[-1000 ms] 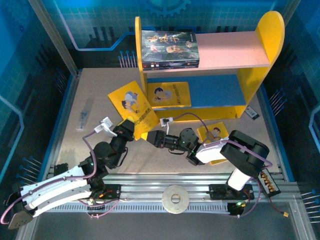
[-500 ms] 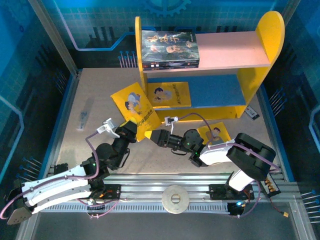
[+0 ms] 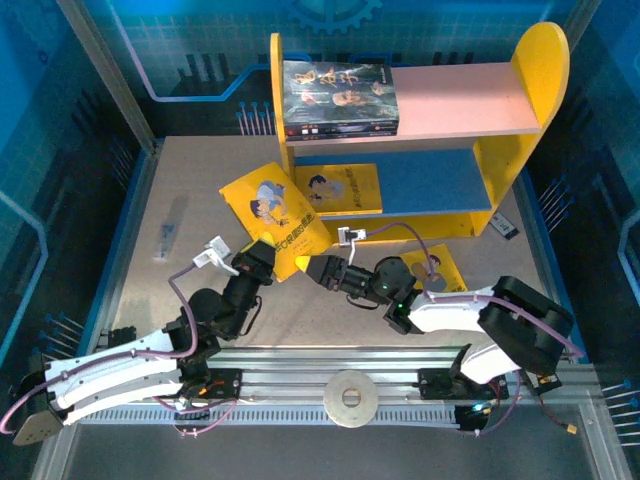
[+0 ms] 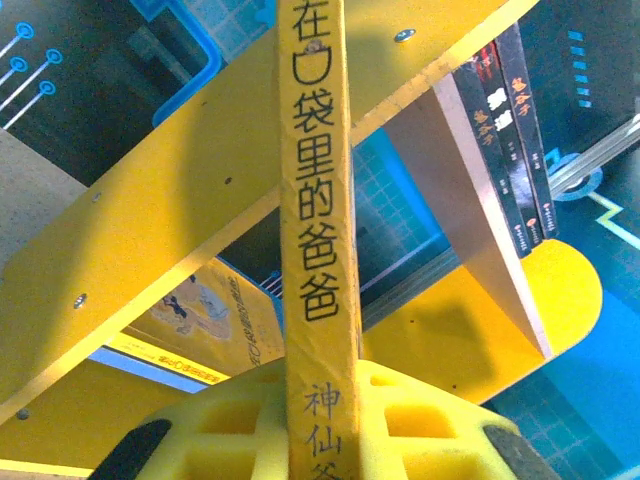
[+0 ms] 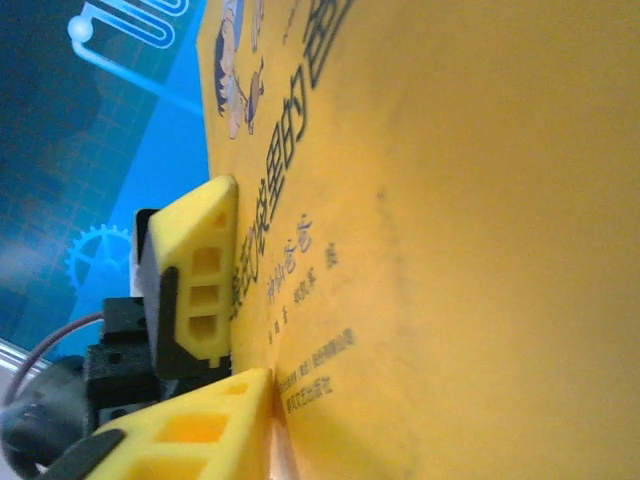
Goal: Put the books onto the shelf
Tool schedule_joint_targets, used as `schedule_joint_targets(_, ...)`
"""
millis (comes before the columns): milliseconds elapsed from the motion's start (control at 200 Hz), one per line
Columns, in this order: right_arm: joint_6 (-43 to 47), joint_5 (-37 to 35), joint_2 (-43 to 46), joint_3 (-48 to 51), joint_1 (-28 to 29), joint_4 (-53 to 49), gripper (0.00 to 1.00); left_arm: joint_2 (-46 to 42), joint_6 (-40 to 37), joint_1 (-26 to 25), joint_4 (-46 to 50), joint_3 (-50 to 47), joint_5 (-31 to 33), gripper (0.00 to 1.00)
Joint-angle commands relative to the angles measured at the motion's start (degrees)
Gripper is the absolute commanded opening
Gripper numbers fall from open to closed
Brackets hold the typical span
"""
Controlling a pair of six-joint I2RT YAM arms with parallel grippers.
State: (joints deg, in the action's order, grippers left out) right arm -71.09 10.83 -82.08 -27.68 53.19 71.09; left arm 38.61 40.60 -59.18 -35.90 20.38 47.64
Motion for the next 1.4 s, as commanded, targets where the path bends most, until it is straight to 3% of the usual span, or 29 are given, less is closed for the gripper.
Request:
schedule_joint_targets(0, 4.5, -2.8, 4.1, 0.3, -0.3, -1.9, 0.27, 0.6, -0.7, -0.2, -2.3, -0.3, 0.2, 0.0)
schedule_joint_targets(115, 6.4, -3.0, 6.1, 0.4, -0.3, -4.0, 0.19, 1.1, -0.4, -0.2, -1.9, -0.1, -0.3, 0.0)
schedule_joint_targets(190, 8.0, -3.1, 7.6, 0.7, -0.4, -5.6, 0.15, 1.0, 0.0, -0.3, -1.1, -0.2, -0.3, 0.07)
schedule_joint_targets(330, 11.9, -3.3, 12.3, 1.5, -0.4, -11.2, 0.11, -0.5, 0.4, -0.2, 1.0, -0.6, 0.4, 0.22)
schedule_joint_targets(435, 15.9, -1.7, 17.8, 1.6, -1.0, -18.3, 0.11, -2.6, -0.1, -0.2, 3.6, -0.8, 1.1, 0.39)
schedule_joint_targets(585, 22.0, 2.2, 27.9, 0.8, -2.7, -34.5, 0.1, -7.8, -2.0, -0.1, 11.6, 0.0, 2.1, 0.57)
schedule_joint_targets(846, 31.5, 10.7, 45.0, -3.9, -9.4, -68.4, 0.1, -10.5, -1.8, 2.8, 45.5, 14.2, 0.3, 0.62)
schedule_joint_targets(956, 36.5, 14.0, 47.3, -7.4, -13.1, -81.7, 0.1, -7.5, -3.8, 6.2, 56.2, 21.6, -5.5, 0.63)
schedule_joint_targets(1076, 38.8, 18.2, 47.6, -8.7, -16.8, -87.3, 0.1, -3.0, -6.4, 11.7, 65.3, 29.2, -14.2, 0.62)
schedule_joint_targets(1246, 41.5, 25.3, 44.0, -10.0, -20.1, -89.9, 0.1, 4.1, -13.2, 20.6, 70.7, 37.3, -32.3, 0.63)
schedule_joint_targets(1396, 44.5, 28.2, 41.4, -12.3, -20.9, -92.0, 0.1, 9.8, -19.1, 28.1, 70.9, 38.6, -47.1, 0.67)
